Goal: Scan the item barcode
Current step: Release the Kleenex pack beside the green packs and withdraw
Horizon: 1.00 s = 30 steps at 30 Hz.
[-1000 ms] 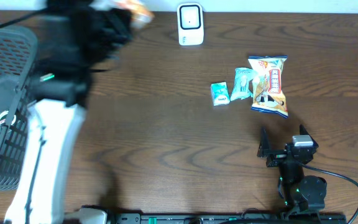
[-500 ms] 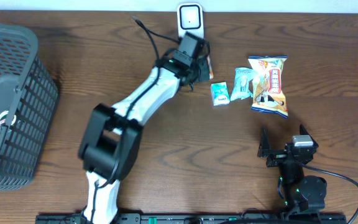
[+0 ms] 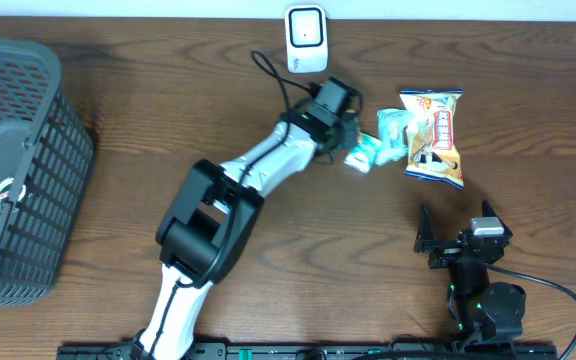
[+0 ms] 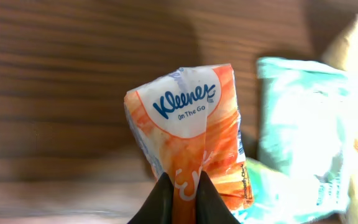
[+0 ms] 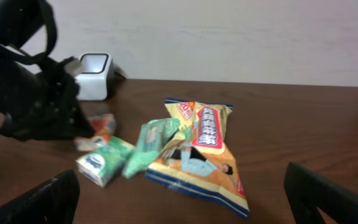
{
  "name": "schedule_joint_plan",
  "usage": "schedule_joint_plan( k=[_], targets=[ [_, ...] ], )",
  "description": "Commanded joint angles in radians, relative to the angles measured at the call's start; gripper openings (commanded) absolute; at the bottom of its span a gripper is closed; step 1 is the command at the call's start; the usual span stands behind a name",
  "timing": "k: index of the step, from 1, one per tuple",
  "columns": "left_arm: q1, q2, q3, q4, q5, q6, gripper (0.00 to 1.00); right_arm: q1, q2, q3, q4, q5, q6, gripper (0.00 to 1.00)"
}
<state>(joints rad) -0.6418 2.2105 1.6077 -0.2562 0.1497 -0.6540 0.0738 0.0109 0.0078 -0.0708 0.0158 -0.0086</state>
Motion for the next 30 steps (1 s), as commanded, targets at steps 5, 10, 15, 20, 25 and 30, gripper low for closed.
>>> schedule_joint_plan(
  k=[5,10,15,20,25,30],
  targets=[
    [-0.088,0.004,0.008,0.101,-0.048,0.01,0.42,-0.003,-0.005,-0.003,-0.003,0.004,-0.007,0.99],
    [-0.052,-0.022,0.008,0.103,-0.047,0.084,0.53,-0.003,-0.005,-0.003,-0.003,0.004,-0.007,0.99],
    [0.027,-0.13,0.009,0.076,-0.047,0.13,0.74,-0.003,-0.005,-0.003,-0.003,0.004,-0.007,0.99],
    [0.155,-0.317,0.009,0.039,-0.047,0.181,0.76,-0.003,-0.005,-0.003,-0.003,0.004,-0.007,0.99],
    [0.392,-0.562,0.009,-0.036,-0.053,0.249,0.76,-0.003,-0.005,-0.003,-0.003,0.004,-0.007,0.99],
    [0.69,-0.716,0.009,-0.111,-0.073,0.25,0.77,-0.003,-0.005,-0.003,-0.003,0.004,-0.007,0.99]
  ],
)
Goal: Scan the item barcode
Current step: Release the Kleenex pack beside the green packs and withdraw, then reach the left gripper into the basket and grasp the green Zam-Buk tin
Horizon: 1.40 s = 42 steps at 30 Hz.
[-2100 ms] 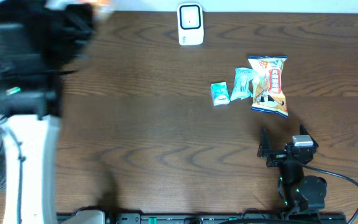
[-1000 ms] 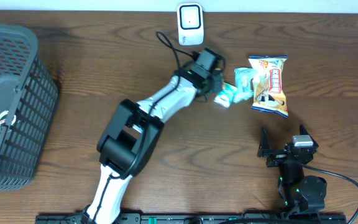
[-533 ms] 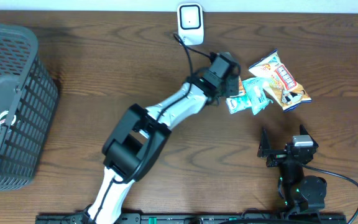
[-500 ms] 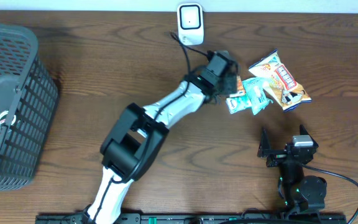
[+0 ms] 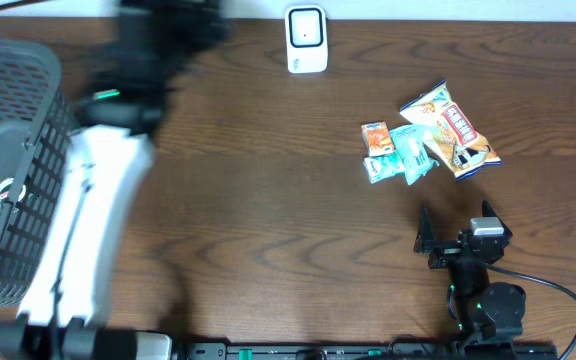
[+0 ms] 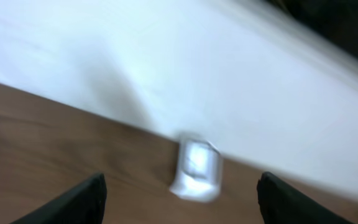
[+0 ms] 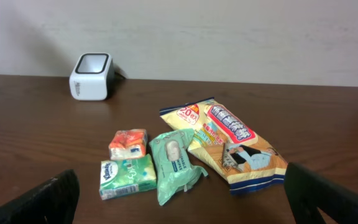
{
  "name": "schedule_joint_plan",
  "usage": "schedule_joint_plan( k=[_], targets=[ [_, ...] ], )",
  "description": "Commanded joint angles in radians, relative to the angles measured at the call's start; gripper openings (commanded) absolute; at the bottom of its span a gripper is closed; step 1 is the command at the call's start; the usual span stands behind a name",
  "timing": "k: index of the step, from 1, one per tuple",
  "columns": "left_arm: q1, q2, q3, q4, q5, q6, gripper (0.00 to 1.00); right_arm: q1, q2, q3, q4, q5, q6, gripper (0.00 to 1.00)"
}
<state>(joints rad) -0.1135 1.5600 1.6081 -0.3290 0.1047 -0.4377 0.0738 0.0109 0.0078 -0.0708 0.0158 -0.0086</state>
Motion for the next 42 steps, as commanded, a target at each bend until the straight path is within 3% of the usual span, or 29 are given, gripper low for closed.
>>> schedule_joint_plan(
  k=[1,3,4,7,10,14,18,23,26,31,38,42],
  targets=[
    [0.217,-0.081,0.009,-0.053,-0.028,0.034,0.77,-0.003,-0.005,-0.003,-0.003,0.004,-0.007,0.99],
    [0.368,-0.103,0.009,-0.093,-0.028,0.025,0.77,-0.003,-0.005,-0.003,-0.003,0.004,-0.007,0.99],
    [0.504,-0.105,0.009,-0.137,-0.029,-0.031,0.85,-0.003,-0.005,-0.003,-0.003,0.004,-0.007,0.99],
    [0.689,-0.084,0.009,-0.217,-0.061,-0.171,0.87,-0.003,-0.005,-0.003,-0.003,0.004,-0.007,0.99],
    [0.838,-0.049,0.008,-0.294,-0.065,-0.27,0.87,-0.003,-0.005,-0.003,-0.003,0.004,-0.007,0.99],
    [0.967,0.018,0.008,-0.377,-0.065,-0.274,0.87,-0.003,-0.005,-0.003,-0.003,0.004,-0.007,0.99],
    [1.015,0.111,0.008,-0.433,-0.064,-0.132,0.87,-0.003,-0.005,-0.003,-0.003,0.004,-0.007,0.99],
    [1.013,0.223,0.008,-0.464,-0.064,0.184,0.87,-0.003,-0.005,-0.003,-0.003,0.004,-0.007,0.99],
    [1.012,0.264,0.002,-0.454,-0.059,0.272,0.87,-0.003,-0.005,-0.003,-0.003,0.004,-0.007,0.99],
    [1.0,0.297,-0.048,-0.402,0.14,0.546,0.86,-0.003,-0.005,-0.003,-0.003,0.004,-0.007,0.99],
    [0.953,0.306,-0.192,-0.296,0.13,0.656,0.86,-0.003,-0.004,-0.003,-0.003,0.004,-0.007,0.99],
    [0.932,0.306,-0.245,-0.245,-0.004,0.655,0.86,-0.003,-0.004,-0.003,-0.003,0.004,-0.007,0.99]
  ],
)
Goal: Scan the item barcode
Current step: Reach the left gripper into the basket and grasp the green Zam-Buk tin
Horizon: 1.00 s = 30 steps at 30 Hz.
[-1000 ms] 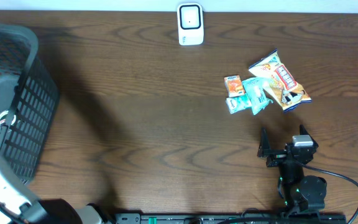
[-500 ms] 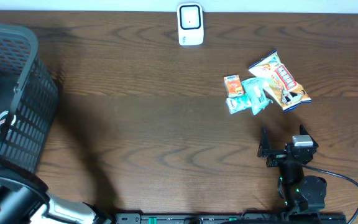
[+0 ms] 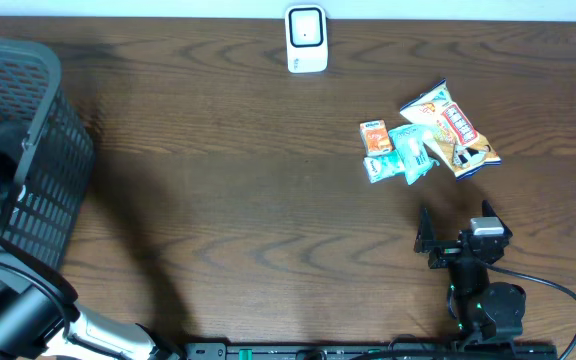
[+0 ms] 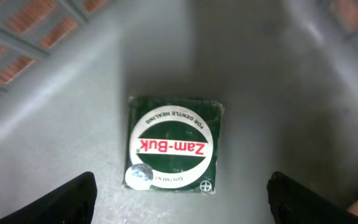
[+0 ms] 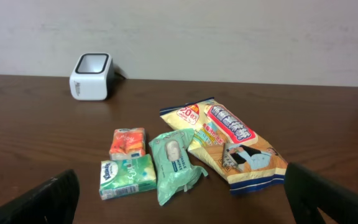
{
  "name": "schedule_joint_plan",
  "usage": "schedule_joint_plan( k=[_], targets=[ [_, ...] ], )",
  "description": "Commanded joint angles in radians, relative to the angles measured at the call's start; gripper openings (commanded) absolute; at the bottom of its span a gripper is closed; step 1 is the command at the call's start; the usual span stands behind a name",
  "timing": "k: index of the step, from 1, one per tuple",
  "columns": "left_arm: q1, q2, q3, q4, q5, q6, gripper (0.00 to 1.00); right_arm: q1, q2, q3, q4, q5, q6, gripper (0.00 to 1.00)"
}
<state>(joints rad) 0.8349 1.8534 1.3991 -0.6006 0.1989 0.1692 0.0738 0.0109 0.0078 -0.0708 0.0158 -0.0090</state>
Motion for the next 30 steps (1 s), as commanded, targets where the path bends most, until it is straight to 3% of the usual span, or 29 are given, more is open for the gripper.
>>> schedule_joint_plan(
  k=[1,13,19,24,30],
  targets=[
    [-0.019,0.012,-0.048,0.042,-0.126,0.048,0.86,-0.003,-0.004,-0.003,-0.003,0.004,-0.007,0.99],
    [-0.019,0.082,-0.074,0.12,-0.137,0.048,0.87,-0.003,-0.004,-0.003,-0.003,0.004,-0.007,0.99],
    [-0.021,0.127,-0.074,0.177,-0.022,0.047,0.86,-0.003,-0.004,-0.003,-0.003,0.004,-0.007,0.99],
    [-0.027,0.127,-0.074,0.203,-0.029,0.047,0.86,-0.003,-0.004,-0.003,-0.003,0.004,-0.007,0.99],
    [-0.027,0.127,-0.074,0.195,-0.181,0.046,0.73,-0.003,-0.004,-0.003,-0.003,0.004,-0.007,0.99]
  ],
)
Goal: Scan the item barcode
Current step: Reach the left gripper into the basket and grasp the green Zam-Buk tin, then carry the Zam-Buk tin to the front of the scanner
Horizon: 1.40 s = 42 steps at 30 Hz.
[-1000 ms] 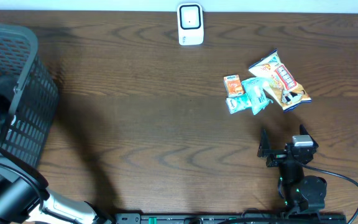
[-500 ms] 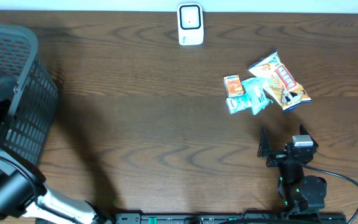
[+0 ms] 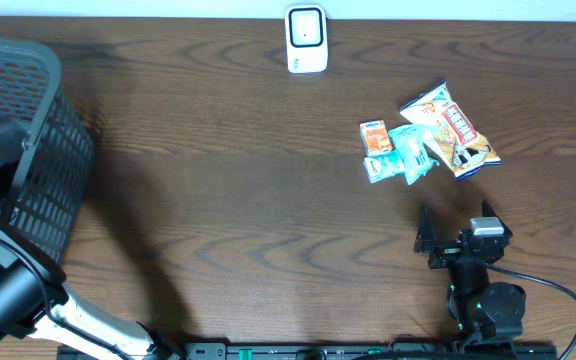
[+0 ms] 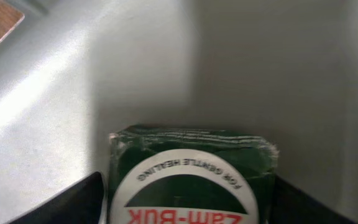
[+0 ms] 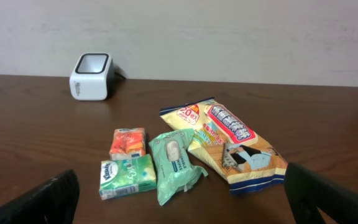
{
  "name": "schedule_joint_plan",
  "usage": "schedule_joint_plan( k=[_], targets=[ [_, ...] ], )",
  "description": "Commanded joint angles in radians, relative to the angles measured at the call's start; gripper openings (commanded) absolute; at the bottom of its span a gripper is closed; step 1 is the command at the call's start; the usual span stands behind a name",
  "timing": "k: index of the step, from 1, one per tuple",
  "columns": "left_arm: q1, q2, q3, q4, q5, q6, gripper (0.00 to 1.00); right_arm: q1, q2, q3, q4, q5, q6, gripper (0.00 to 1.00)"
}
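Observation:
A dark green Zam-Buk box (image 4: 191, 180) lies on the grey floor of the basket (image 3: 18, 110). In the left wrist view my left gripper (image 4: 185, 214) is open, low over the box, with one finger (image 4: 73, 199) on each side of it. The overhead view shows only the left arm's wrist (image 3: 8, 142) inside the basket. The white scanner (image 3: 306, 38) stands at the table's far edge. My right gripper (image 5: 179, 211) is open near the front edge and holds nothing.
A pile lies right of centre: an orange Kleenex pack (image 3: 373, 137), a green Kleenex pack (image 3: 380, 166), a wipes pouch (image 3: 411, 152) and a snack bag (image 3: 453, 128). The basket's mesh walls (image 4: 2, 15) surround the left gripper.
My left gripper has come down closer to the Zam-Buk box, which now fills the space between the open fingers. The right arm and the pile have not moved.
My left gripper was shut on the orange Kleenex pack beside the pile. A second later the pack lay on the table and the open gripper was far to the left. Then it hung open above the Zam-Buk box in the basket, and now sits lower around it.

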<state>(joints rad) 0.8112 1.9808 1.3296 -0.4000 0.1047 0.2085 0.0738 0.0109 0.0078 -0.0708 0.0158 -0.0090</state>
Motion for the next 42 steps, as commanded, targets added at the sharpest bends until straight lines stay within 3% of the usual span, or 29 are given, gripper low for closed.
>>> schedule_joint_plan(
  k=[1,7,12,21,26,30,33,36,39,42],
  targets=[
    [-0.003,0.0,-0.005,-0.01,-0.092,0.0,0.73,-0.003,-0.004,-0.003,-0.003,0.004,-0.007,0.99],
    [-0.003,0.0,-0.005,-0.032,-0.091,-0.023,0.69,-0.003,-0.004,-0.003,-0.003,0.004,-0.007,0.99],
    [-0.003,-0.034,-0.003,-0.02,-0.09,-0.176,0.69,-0.003,-0.004,-0.003,-0.003,0.004,-0.007,0.99],
    [-0.003,-0.301,-0.002,0.07,-0.082,-0.374,0.69,-0.003,-0.004,-0.003,-0.003,0.004,-0.007,0.99],
    [-0.003,-0.455,-0.002,0.159,0.12,-0.47,0.69,-0.003,-0.004,-0.003,-0.003,0.004,-0.007,0.99],
    [-0.019,-0.559,-0.002,0.256,0.307,-0.677,0.69,-0.003,-0.004,-0.003,-0.003,0.004,-0.007,0.99],
    [-0.072,-0.612,-0.002,0.323,0.426,-0.867,0.69,-0.003,-0.004,-0.003,-0.003,0.004,-0.007,0.99],
    [-0.173,-0.631,-0.002,0.365,0.512,-0.962,0.69,-0.003,-0.004,-0.003,-0.003,0.004,-0.007,0.99],
    [-0.335,-0.628,-0.002,0.347,0.539,-0.966,0.69,-0.003,-0.004,-0.003,-0.003,0.004,-0.007,0.99],
    [-0.512,-0.612,-0.002,0.303,0.536,-0.892,0.69,-0.003,-0.004,-0.003,-0.003,0.004,-0.007,0.99]
  ],
)
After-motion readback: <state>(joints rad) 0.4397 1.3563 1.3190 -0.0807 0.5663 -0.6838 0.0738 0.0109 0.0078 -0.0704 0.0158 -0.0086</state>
